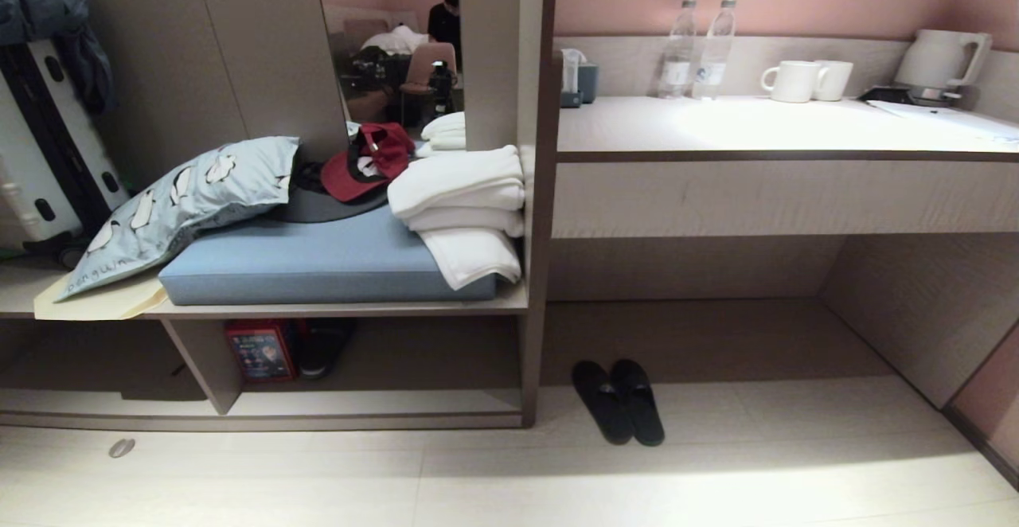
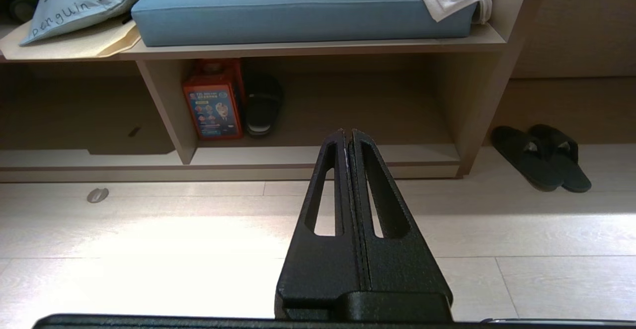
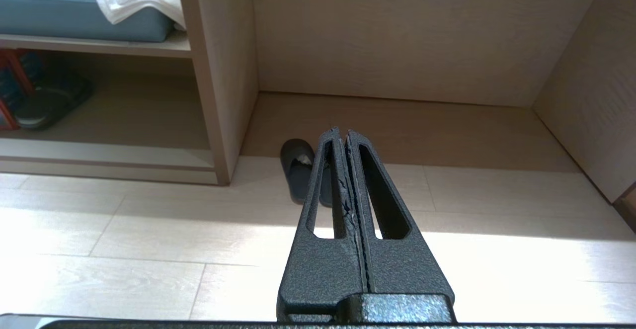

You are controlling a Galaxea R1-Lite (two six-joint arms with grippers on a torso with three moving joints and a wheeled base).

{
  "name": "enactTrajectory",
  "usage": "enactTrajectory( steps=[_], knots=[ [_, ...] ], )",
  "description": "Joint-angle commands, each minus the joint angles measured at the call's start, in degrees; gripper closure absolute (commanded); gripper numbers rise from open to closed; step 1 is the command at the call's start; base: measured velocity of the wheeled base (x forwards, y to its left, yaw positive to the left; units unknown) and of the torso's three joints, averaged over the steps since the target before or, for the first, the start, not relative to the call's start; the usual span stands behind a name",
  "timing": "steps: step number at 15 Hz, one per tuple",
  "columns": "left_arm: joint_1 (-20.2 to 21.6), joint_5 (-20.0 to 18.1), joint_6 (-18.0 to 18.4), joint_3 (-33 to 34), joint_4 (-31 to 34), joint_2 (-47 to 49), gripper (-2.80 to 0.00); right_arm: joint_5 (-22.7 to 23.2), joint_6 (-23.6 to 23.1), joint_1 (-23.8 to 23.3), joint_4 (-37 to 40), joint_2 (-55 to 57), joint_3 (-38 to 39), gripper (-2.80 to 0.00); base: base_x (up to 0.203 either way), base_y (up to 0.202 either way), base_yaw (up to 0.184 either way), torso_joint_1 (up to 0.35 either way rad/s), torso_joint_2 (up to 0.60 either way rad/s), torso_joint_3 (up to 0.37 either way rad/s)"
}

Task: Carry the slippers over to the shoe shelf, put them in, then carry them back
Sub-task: Pick up the slippers on the floor

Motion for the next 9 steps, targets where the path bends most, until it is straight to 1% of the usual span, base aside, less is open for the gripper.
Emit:
enactTrajectory(
  steps=[1, 3, 9],
  knots=[
    [0.02, 0.01, 0.02, 0.05, -0.04, 0.07, 0.00, 0.05, -0.04, 0.00, -0.01, -0.09, 0.00, 0.00, 0.000, 0.000, 0.000, -0.002, 0.01, -0.032],
    [0.02, 0.01, -0.07, 0.05, -0.04, 0.07, 0.00, 0.05, -0.04, 0.00, -0.01, -0.03, 0.02, 0.00, 0.000, 0.000, 0.000, 0.001, 0.00, -0.140],
    [0.02, 0.01, -0.07, 0.01, -0.04, 0.07, 0.00, 0.05, -0.04, 0.00, -0.01, -0.07, 0.00, 0.00, 0.000, 0.000, 0.000, 0.003, 0.00, -0.196]
  ],
)
